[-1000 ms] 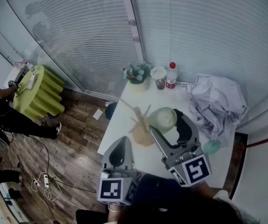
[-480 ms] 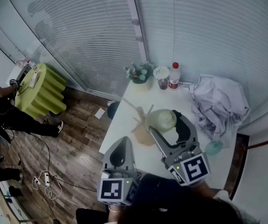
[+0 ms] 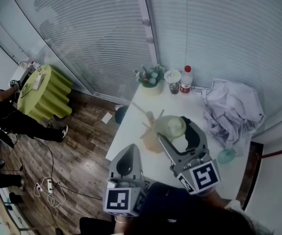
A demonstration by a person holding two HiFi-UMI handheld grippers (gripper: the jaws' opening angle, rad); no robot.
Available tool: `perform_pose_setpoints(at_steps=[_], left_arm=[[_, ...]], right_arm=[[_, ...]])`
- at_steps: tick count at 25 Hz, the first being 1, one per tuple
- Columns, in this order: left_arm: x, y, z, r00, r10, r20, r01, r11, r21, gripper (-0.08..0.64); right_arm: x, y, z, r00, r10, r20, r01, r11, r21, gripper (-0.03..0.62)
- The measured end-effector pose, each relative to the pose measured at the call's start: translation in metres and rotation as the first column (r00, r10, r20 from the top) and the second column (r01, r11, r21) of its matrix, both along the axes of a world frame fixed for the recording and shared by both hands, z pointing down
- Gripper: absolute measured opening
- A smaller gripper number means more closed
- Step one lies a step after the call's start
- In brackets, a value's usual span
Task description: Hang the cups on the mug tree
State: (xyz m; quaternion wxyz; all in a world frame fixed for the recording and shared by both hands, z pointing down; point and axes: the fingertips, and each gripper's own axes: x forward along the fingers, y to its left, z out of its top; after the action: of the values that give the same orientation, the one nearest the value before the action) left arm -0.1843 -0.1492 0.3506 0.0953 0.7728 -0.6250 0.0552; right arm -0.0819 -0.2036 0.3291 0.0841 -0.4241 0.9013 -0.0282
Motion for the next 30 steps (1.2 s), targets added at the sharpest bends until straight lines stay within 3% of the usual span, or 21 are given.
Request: perform_pose_setpoints(at_steps=[30], left_arm=[[0.002, 0.001, 0.003, 1.0, 0.005, -0.012, -0.006, 1.0, -0.004, -0.002]], right_arm=[[-0.005, -0.002, 0.025, 0.999, -0.033, 0.001, 0.033, 0.998, -0.053, 0.319]])
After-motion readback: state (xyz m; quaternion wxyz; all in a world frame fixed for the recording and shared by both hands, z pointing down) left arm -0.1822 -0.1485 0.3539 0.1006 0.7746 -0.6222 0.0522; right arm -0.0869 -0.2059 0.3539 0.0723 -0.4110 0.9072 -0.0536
